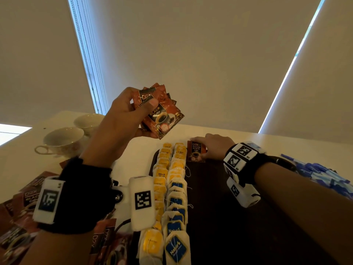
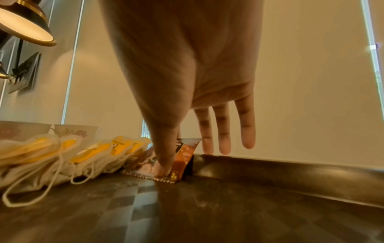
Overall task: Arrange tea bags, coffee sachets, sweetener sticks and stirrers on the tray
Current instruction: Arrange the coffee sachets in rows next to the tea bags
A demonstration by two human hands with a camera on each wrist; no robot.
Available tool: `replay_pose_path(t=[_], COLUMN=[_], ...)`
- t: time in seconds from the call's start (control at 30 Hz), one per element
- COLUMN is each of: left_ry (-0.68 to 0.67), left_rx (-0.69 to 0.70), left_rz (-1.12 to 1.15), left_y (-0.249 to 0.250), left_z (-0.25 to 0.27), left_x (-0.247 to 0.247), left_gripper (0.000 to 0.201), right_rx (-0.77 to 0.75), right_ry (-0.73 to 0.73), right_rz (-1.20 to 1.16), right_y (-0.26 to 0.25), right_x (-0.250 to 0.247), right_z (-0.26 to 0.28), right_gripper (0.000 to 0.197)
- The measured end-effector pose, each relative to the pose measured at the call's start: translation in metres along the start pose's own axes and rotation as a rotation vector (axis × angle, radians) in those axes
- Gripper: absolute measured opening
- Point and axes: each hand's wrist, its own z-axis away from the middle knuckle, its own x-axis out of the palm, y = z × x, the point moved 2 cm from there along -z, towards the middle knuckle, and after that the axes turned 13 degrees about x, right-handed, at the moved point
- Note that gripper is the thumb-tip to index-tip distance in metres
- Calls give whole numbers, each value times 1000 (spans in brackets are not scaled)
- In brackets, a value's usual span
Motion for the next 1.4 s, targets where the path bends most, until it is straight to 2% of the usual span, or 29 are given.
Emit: replay_pose_path(t=[0.13, 0.2, 0.27, 0.37, 0.47, 0.53, 0.67, 0.8, 0.97, 1.1, 1.2, 1.3, 1.4], left_ry=[-9, -25, -52, -111, -169, -211, -270, -266, -261, -184, -81, 18, 48], left_rx=[-3, -10, -16, -23, -32, -12, -26, -96, -164, -180, -148, -128, -122], left_rz=[-20, -31, -59, -120, -164, -206, -185, -106, -5, 76, 55, 42, 57], left_y=[-2, -4, -6, -9, -9, -9, -6, -4, -5, -3, -1, 0, 3], left_z=[-1, -1, 0, 2, 6, 8, 12, 15, 14, 13, 11, 8, 6], left_x=[-1, 0, 2, 8, 17, 23, 33, 36, 36, 33, 25, 13, 4], left_gripper=[8, 7, 8, 12, 18, 20, 27, 25, 11, 8, 9, 10, 9], right_rx=[18, 39, 24, -70, -114, -117, -55, -2, -8, 42, 143, 308, 474], right_ry=[-2, 43, 124, 225, 171, 175, 269, 164, 115, 11, -35, -125, -253], right_rz=[-6, -48, -197, -631, -985, -1056, -1138, -1323, -1377, -1440, -1458, -1493, -1383], right_y=[2, 4, 5, 2, -13, -23, -32, -24, -19, -10, 4, 21, 32], right_x=[-6, -20, -44, -75, -84, -78, -67, -64, -65, -72, -76, -74, -57], right_z=[4, 13, 33, 73, 111, 124, 125, 122, 129, 132, 128, 111, 85], right_gripper=[79, 81, 72, 47, 52, 48, 27, 25, 12, 6, 6, 10, 9])
